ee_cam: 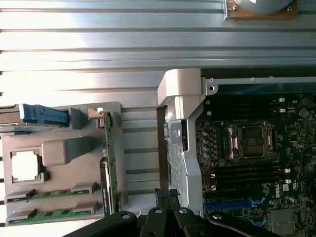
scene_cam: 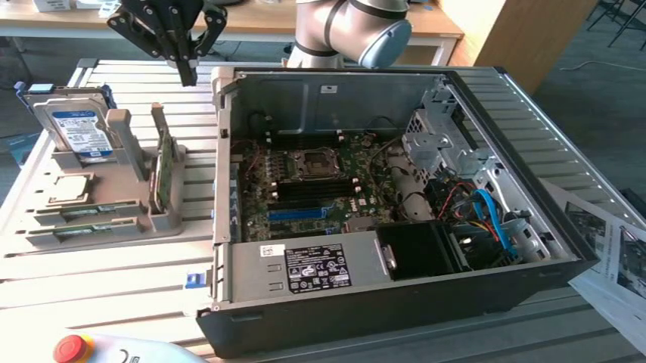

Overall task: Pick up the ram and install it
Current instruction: 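Reach for the ram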

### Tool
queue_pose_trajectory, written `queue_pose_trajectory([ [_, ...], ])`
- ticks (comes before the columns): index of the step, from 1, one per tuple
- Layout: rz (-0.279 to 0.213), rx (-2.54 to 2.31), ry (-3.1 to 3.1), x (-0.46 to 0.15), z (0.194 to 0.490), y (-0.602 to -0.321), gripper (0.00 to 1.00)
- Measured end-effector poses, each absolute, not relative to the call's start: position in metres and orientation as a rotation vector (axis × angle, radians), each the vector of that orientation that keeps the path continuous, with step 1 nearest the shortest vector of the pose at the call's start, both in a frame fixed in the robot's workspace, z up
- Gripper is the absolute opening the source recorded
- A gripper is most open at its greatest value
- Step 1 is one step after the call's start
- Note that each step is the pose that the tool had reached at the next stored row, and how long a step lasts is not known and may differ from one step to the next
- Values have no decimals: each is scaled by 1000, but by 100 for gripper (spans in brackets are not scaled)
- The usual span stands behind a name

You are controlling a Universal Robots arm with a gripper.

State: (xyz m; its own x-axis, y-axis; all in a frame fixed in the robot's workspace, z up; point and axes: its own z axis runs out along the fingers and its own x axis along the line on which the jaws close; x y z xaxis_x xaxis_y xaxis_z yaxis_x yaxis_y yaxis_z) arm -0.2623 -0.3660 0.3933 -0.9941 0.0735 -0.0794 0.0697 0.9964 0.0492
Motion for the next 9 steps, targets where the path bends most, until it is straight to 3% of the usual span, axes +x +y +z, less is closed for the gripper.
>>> queue_pose_trajectory([
  [9, 71, 110, 3058, -262, 393, -366, 11],
])
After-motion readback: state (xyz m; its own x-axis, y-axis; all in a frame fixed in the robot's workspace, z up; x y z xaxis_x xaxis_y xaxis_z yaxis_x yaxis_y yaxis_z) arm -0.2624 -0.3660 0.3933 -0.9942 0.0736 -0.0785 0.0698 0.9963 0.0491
